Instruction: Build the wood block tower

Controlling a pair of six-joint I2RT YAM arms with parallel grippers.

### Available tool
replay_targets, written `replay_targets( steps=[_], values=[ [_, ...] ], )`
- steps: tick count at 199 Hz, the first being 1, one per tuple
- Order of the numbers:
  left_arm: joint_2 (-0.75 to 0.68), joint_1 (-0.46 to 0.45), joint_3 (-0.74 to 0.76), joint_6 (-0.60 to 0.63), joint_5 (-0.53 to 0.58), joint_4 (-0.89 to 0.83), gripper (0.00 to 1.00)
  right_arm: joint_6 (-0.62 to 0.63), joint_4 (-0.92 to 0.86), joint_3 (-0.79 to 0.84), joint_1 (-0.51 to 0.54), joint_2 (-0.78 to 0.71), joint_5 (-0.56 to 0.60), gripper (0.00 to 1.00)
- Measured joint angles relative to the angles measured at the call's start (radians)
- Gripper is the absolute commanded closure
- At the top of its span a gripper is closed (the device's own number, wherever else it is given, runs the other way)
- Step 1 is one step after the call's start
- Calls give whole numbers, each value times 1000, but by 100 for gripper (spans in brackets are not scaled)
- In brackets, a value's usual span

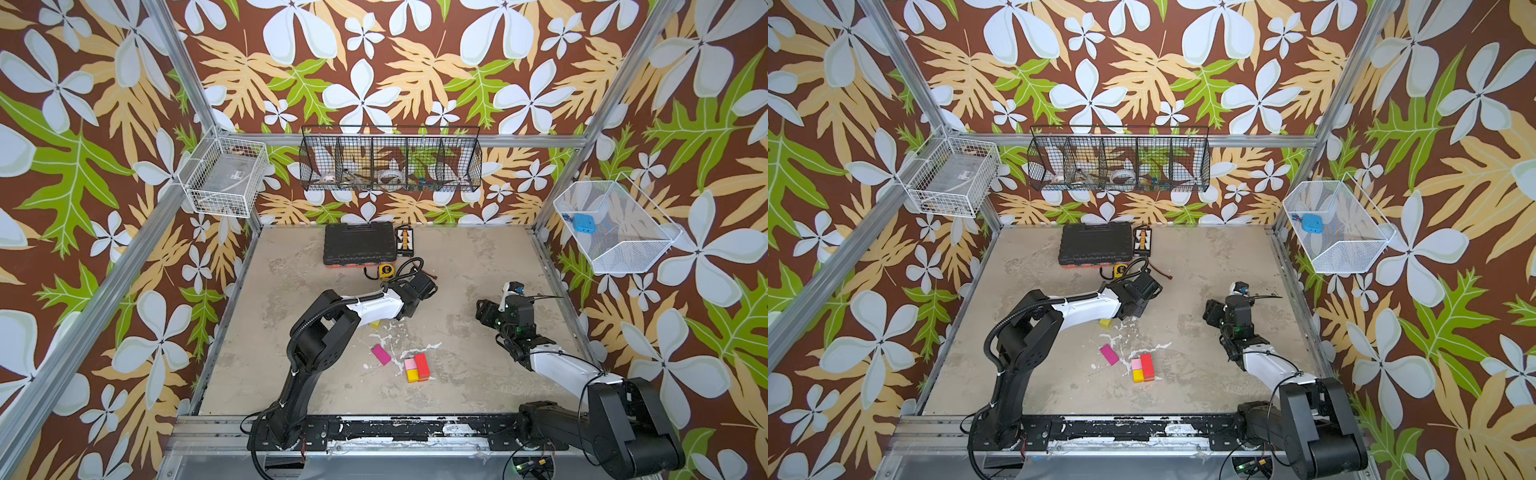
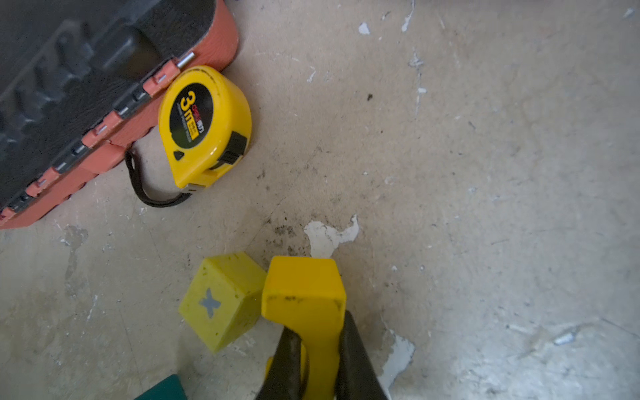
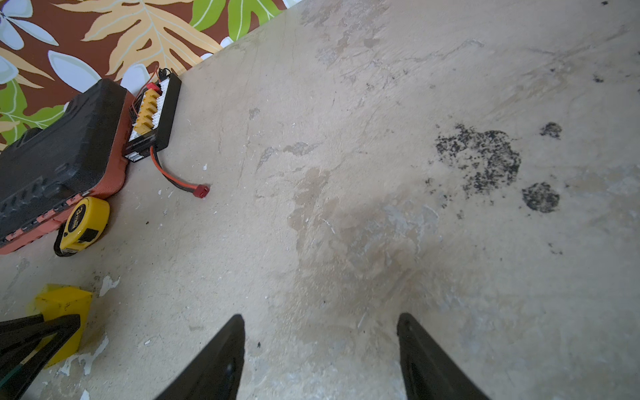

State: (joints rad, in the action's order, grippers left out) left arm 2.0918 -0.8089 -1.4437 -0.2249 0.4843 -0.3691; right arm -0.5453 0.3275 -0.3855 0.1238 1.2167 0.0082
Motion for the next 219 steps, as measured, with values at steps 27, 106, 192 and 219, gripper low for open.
replay_targets(
  steps=[27, 106, 192, 219],
  values=[
    [-28, 6, 26, -22, -68, 12, 100, 0, 0, 0, 0, 1, 0, 31],
    [-206, 94, 271, -247, -588, 286, 100, 0, 0, 0, 1, 1, -1, 31],
    [-92, 99, 301, -631, -930, 749, 100, 0, 0, 0, 2, 2, -3, 30],
    [-2, 99, 293, -790, -1025, 945, 100, 1, 0, -3, 2, 6, -3, 30]
  ],
)
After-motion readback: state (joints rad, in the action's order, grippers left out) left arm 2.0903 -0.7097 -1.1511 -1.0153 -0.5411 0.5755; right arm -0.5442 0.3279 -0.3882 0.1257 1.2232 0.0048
